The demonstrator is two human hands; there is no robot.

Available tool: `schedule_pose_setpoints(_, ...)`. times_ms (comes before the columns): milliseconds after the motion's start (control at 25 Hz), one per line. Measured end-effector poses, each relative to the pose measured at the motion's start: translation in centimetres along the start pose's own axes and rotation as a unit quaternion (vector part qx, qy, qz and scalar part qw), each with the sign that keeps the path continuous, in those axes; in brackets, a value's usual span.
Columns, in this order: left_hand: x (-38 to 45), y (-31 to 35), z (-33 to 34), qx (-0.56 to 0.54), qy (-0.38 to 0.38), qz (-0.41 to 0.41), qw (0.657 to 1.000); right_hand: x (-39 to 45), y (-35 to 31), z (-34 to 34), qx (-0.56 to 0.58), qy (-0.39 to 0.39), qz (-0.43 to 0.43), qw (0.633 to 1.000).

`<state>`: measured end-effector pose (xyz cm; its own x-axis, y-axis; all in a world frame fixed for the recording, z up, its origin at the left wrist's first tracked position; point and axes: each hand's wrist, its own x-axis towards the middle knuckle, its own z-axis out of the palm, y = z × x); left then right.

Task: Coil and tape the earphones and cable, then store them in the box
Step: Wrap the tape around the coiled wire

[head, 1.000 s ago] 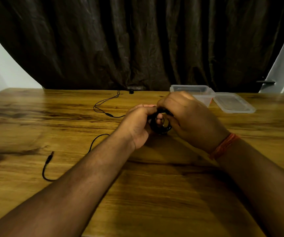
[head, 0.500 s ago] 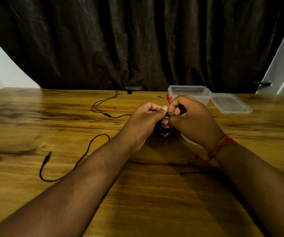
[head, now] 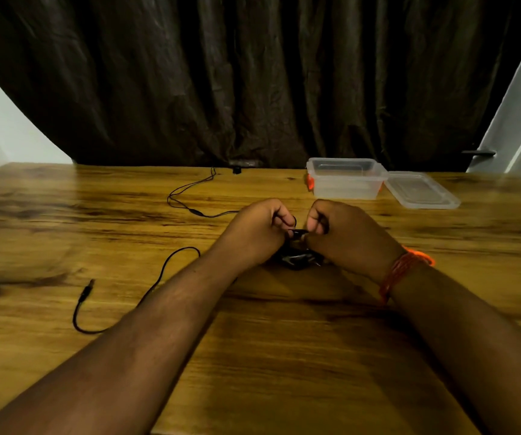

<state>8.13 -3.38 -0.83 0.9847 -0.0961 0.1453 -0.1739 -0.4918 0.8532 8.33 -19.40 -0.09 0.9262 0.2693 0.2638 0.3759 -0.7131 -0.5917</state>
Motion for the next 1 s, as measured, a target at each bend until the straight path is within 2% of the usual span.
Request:
schedule_pose_setpoints(160,0.0,-0.4,0.4,0.054,0.012,0.028,0.998,-0.3,-0.4,-0.6,-0.041,-0.017,-0.021,0.999)
schedule_pose_setpoints(280,0.2,-0.7,0.6,0.051,0.021,0.037,0.998,-0.3,-0.3,-0.8,-0.018,-0.041,0.014,0.999)
schedule_pose_setpoints(360,0.2,-0.6,0.5,0.016,0.038,0.033,0.999,-0.3,-0.4,-0.7,0.108,-0.074,0.082,0.988)
schedule_pose_setpoints(440,0.2,-0.5,0.2,-0.017,0.059,0.028,0.998,-0.3,-0.7,-0.6,0.281,-0.09,0.161,0.942)
schedule_pose_setpoints(480,0.2,-0.4,0.1,-0.026,0.062,0.025,0.997,-0.2,-0.8,-0.6,0.338,-0.088,0.184,0.919)
schedule_pose_setpoints(520,0.1,-0.4,0.1,-0.031,0.056,0.023,0.998,-0.2,-0.8,-0.6,0.355,-0.084,0.193,0.911)
schedule_pose_setpoints(560,0.1,-0.5,0.2,-0.032,0.045,0.022,0.998,-0.2,-0.7,-0.7,0.326,-0.083,0.183,0.924)
schedule_pose_setpoints(640,-0.1,-0.7,0.5,-0.005,0.024,0.029,0.999,-0.1,-0.1,-0.9,0.137,-0.057,0.103,0.984)
schedule_pose_setpoints(720,-0.2,-0.7,0.8,0.05,0.016,0.049,0.997,-0.1,0.1,-1.1,-0.039,-0.028,0.013,0.999)
schedule_pose_setpoints(1000,-0.4,-0.6,0.7,0.147,0.003,0.068,0.987,0.1,0.7,-1.4,-0.106,-0.03,-0.029,0.993)
